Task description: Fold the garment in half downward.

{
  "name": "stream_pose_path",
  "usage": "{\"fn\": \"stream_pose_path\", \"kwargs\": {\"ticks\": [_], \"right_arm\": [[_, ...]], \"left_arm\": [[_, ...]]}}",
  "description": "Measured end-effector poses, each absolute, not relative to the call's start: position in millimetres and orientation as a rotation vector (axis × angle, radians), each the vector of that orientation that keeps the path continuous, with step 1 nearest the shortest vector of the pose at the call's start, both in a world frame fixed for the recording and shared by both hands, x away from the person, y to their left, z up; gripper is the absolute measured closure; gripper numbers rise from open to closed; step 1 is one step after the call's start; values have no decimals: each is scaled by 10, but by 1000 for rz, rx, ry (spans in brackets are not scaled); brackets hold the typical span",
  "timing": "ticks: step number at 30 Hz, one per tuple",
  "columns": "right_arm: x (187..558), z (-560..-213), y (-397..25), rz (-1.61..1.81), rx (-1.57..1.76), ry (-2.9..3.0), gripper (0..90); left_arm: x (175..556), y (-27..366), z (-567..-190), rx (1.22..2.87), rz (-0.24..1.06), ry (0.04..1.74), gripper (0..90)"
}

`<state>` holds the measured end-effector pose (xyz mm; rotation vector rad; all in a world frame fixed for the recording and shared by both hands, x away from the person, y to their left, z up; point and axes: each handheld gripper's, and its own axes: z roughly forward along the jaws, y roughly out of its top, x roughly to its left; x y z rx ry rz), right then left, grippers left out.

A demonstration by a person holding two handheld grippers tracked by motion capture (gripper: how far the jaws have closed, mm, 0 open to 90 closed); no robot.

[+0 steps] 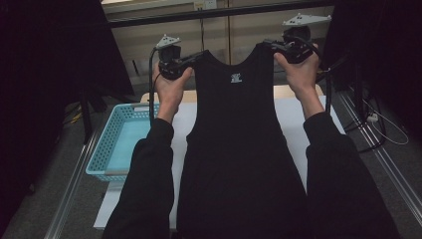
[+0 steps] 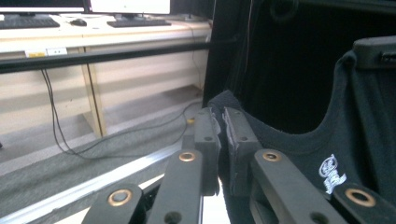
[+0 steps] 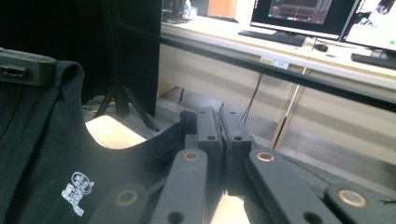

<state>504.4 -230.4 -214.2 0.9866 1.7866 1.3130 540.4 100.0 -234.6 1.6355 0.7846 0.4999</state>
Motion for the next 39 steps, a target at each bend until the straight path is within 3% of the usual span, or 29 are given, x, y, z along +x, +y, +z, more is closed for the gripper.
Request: {"fn": "stream_pose_path", "kwargs": {"ticks": [6, 21, 39], "right_arm": [[4927, -2003, -2275, 1341, 950, 1754, 885], [4771, -2403, -2392, 1394, 985, 1792, 885], [4238, -2538, -2426, 1445, 922, 1831, 885]], "left_arm": [[5317, 950, -2279, 1630, 515, 743, 854], [5105, 980, -2660, 1655, 474, 731, 853], [4586, 1092, -2708, 1691, 503, 633, 853]]}}
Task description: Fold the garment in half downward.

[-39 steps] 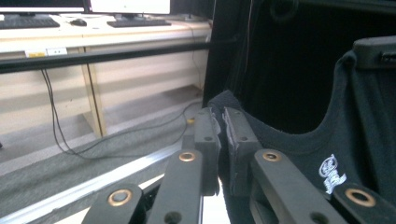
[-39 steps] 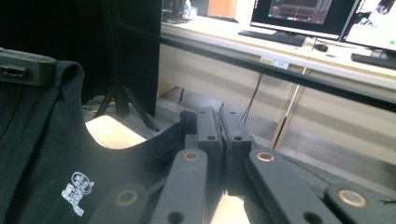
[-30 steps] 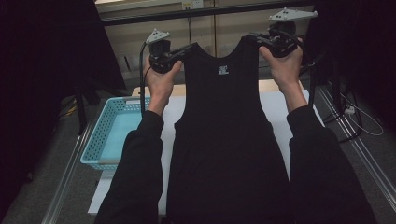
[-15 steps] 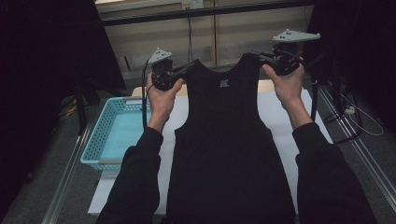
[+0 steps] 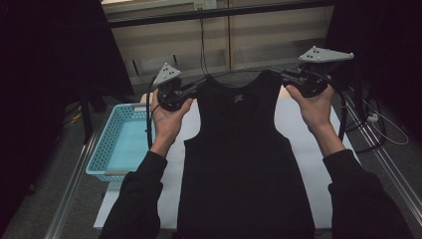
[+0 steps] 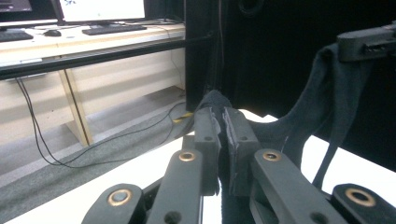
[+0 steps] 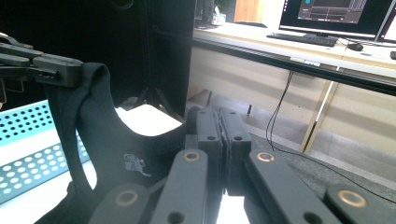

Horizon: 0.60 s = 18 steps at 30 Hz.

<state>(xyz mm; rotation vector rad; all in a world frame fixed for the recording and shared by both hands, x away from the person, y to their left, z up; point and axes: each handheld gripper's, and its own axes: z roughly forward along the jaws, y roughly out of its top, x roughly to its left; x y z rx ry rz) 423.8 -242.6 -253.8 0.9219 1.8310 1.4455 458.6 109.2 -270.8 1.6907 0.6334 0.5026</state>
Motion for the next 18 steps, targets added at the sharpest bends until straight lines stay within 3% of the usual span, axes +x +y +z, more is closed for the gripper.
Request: {"fn": "stream_pose_path", "kwargs": {"ticks": [18], "right_arm": [[3655, -2492, -2352, 1473, 793, 1863, 884]], "left_arm": [[4201, 1261, -2803, 1662, 493, 588, 852]]}}
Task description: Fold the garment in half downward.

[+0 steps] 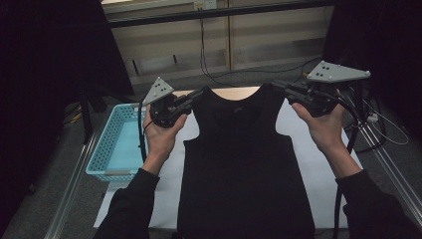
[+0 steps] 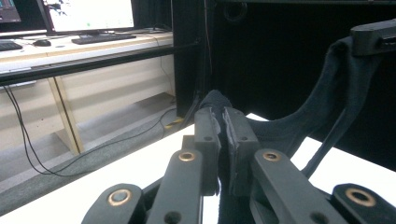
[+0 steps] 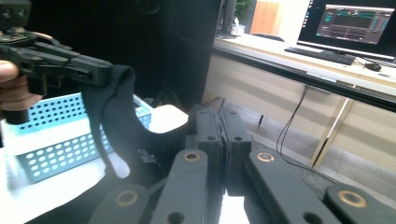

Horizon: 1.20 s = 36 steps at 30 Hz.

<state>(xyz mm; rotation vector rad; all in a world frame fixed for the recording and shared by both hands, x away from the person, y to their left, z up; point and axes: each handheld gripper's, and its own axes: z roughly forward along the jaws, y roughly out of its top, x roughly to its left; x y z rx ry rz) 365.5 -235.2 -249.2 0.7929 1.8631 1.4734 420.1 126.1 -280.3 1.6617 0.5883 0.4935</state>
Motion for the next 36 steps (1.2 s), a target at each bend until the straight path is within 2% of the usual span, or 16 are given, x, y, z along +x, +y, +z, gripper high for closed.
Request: {"fn": "stream_pose_path", "kwargs": {"ticks": [14, 36], "right_arm": [[3285, -2667, -2309, 1487, 758, 1904, 885], [2998, -2980, -2405, 1497, 781, 1969, 885]], "left_arm": [[3980, 1341, -2953, 1684, 483, 568, 852], [3661, 1301, -3193, 1760, 439, 504, 851]]}}
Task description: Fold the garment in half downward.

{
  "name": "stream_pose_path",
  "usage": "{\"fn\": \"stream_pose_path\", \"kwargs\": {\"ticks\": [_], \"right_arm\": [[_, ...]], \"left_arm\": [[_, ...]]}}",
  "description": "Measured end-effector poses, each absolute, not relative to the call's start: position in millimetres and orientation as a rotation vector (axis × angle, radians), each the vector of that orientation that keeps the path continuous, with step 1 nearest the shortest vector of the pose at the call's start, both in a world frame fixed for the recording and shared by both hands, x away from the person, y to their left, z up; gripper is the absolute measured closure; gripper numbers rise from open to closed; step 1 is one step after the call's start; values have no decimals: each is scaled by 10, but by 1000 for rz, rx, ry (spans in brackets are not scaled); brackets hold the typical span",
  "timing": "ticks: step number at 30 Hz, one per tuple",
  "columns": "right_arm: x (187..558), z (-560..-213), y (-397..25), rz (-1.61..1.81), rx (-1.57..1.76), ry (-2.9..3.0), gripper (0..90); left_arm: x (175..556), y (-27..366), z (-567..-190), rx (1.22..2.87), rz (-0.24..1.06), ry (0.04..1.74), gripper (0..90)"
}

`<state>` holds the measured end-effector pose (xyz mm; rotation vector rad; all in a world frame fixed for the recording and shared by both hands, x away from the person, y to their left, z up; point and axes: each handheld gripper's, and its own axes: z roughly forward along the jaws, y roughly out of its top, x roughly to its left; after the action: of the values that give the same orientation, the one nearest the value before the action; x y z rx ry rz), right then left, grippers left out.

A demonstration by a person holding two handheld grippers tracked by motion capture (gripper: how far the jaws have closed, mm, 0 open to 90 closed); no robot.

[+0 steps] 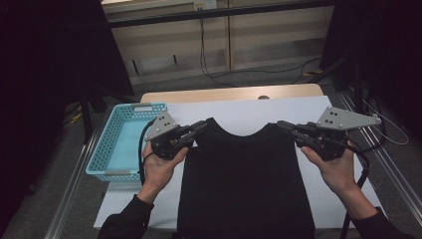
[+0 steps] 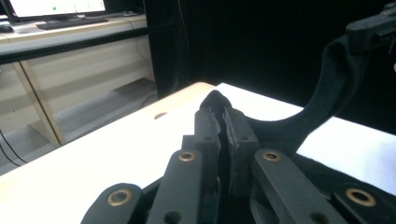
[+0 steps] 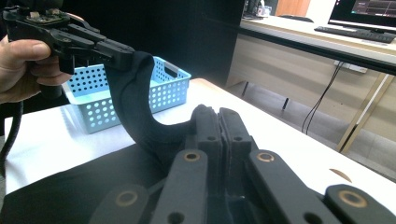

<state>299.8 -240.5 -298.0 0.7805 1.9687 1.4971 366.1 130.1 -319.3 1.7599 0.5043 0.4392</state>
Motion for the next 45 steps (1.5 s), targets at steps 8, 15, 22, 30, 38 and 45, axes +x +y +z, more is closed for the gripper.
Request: {"fn": "stream_pose_path", "kwargs": {"ticks": [8, 15, 22, 30, 38, 45], "right_arm": [[2920, -3059, -2447, 1495, 791, 1987, 884], [2914, -3259, -2488, 1482, 844, 2034, 884], [2836, -3333, -2502, 1470, 852, 2066, 884], [2758, -3381, -2568, 1462, 870, 2069, 885], [2714, -3548, -2601, 1449, 912, 2116, 884], [2646, -3750, -2608, 1422, 938, 2178, 884]], "left_arm": [[3596, 1295, -3334, 1780, 390, 510, 851], [3574, 1281, -3450, 1805, 362, 518, 851], [3498, 1279, -3501, 1826, 352, 507, 851], [3432, 1296, -3623, 1858, 316, 518, 851], [3351, 1276, -3776, 1887, 269, 525, 851], [3262, 1264, -3931, 1942, 221, 526, 851]]}}
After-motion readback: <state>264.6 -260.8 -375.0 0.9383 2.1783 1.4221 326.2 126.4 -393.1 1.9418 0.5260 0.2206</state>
